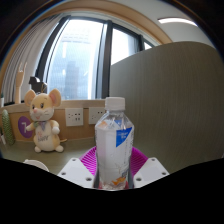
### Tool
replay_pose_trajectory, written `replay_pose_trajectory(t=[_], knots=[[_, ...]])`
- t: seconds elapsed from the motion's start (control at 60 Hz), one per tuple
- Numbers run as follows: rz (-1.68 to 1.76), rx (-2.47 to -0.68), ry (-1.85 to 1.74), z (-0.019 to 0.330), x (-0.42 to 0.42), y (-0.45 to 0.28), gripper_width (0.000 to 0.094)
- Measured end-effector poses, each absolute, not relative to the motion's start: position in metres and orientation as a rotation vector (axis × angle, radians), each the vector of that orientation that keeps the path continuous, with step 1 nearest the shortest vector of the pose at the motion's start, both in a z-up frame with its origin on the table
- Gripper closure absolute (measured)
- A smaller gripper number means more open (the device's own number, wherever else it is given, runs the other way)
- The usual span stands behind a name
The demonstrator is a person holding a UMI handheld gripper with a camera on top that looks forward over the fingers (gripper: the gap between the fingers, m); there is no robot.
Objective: Pour water
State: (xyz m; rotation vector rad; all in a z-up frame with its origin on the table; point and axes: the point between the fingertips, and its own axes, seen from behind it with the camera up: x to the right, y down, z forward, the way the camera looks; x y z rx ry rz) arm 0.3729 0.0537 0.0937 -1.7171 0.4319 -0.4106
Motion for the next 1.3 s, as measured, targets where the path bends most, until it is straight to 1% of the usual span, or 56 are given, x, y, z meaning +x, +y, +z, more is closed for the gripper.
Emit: replay_pose_trajectory(t=[0.133,0.183,0.317,0.333,0.383,0.433,0.683,0.8,0.967,1.1,1.3], knots=[[-0.416,-1.696,0.421,0.094,0.370,0.057,0.0544],[-0.406,-1.689,0.435,0.094,0.371,0.055,0.0522],[-0.351,-1.704,0.433,0.094,0.370,0.052,0.0392],[-0.342,-1.713,0.430,0.093,0.369,0.050,0.0369],[-0.340,-1.747,0.423,0.085,0.368,0.043,0.0247],[-0.353,-1.766,0.415,0.078,0.368,0.041,0.0210],[-0.284,-1.881,0.385,0.047,0.326,-0.024,0.0202],[-0.274,-1.909,0.327,0.047,0.284,-0.061,0.0201],[-0.192,-1.908,0.200,0.072,0.197,-0.101,0.0200],[-0.107,-1.878,0.100,0.100,0.127,-0.122,0.0191],[-0.046,-1.835,0.048,0.133,0.056,-0.152,0.0190]])
